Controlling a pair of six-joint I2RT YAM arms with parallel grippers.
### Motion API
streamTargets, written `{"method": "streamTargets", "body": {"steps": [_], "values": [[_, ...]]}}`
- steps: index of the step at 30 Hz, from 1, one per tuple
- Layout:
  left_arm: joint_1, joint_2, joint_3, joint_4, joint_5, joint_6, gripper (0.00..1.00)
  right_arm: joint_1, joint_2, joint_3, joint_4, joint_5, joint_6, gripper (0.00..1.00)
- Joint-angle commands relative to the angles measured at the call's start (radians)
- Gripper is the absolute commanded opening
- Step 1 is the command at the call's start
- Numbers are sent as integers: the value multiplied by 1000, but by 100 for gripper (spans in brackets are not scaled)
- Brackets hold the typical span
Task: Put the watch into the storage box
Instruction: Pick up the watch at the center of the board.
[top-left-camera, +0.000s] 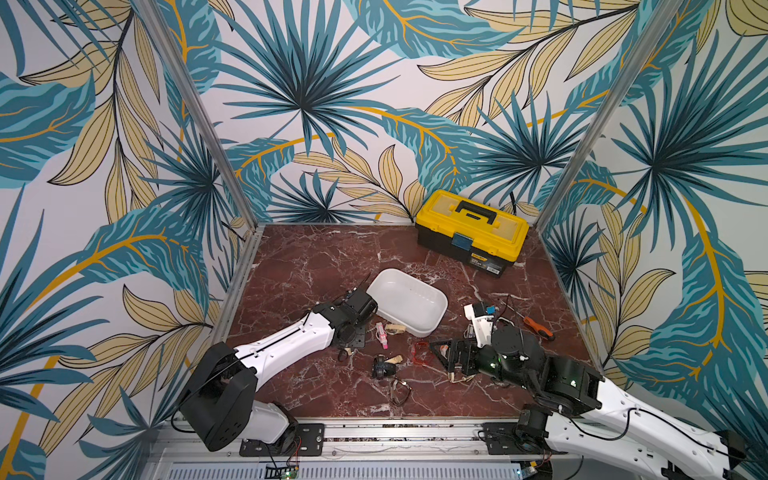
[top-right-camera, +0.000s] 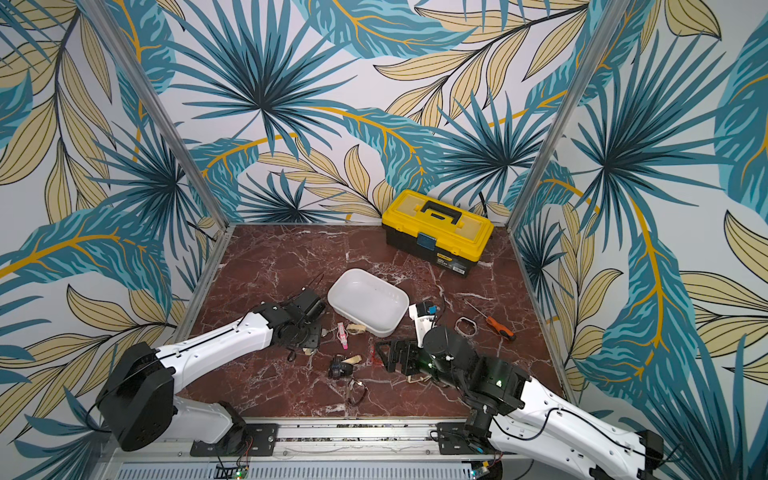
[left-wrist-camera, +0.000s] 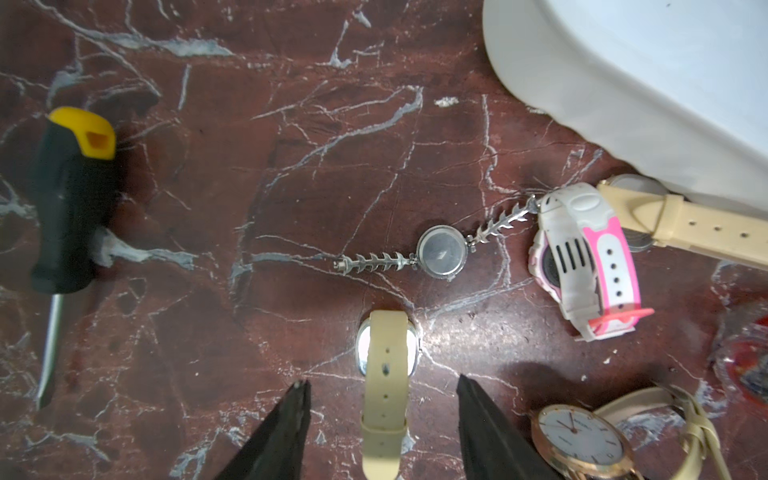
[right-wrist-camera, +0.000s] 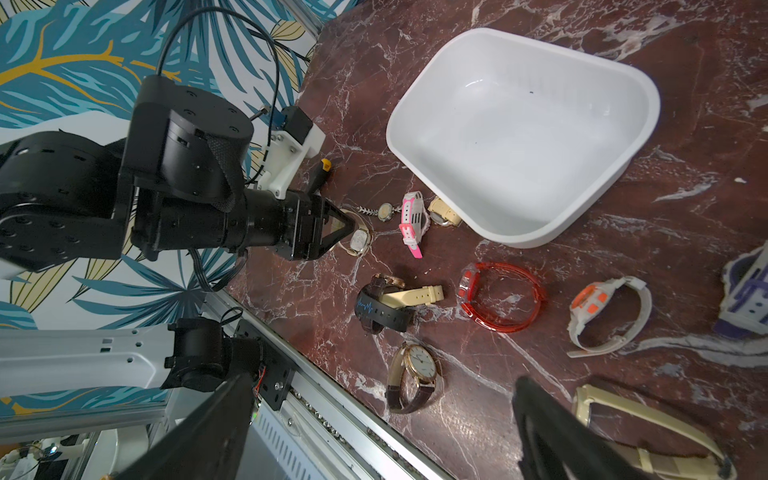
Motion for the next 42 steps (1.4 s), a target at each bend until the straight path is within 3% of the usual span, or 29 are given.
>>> {"method": "streamTargets", "body": {"steps": [1, 10, 17, 20, 27, 33, 38, 42], "values": [[-4, 15, 50, -25, -33, 21, 58, 5, -10, -18, -23, 23, -5, 99], [-4, 32, 55, -34, -45, 40, 48, 5, -4, -24, -17, 38, -15, 99], [-4, 48, 51, -28, -40, 53, 30, 7, 8, -24, -14, 34, -20, 99], [-3, 39, 42, -16, -40, 54, 27, 5, 7, -26, -14, 38, -21, 99], [6, -18, -2, 31, 5, 59, 11, 5, 16, -26, -9, 48, -35, 99], [48, -148, -42, 110, 137, 56, 11, 5, 28, -20, -18, 59, -41, 99], [129, -284, -60, 178, 357, 16, 12, 5, 15, -18, -29, 78, -40, 99], [143, -328, -47, 303, 484, -41, 17, 4, -6, -14, -45, 95, -44, 100]]}}
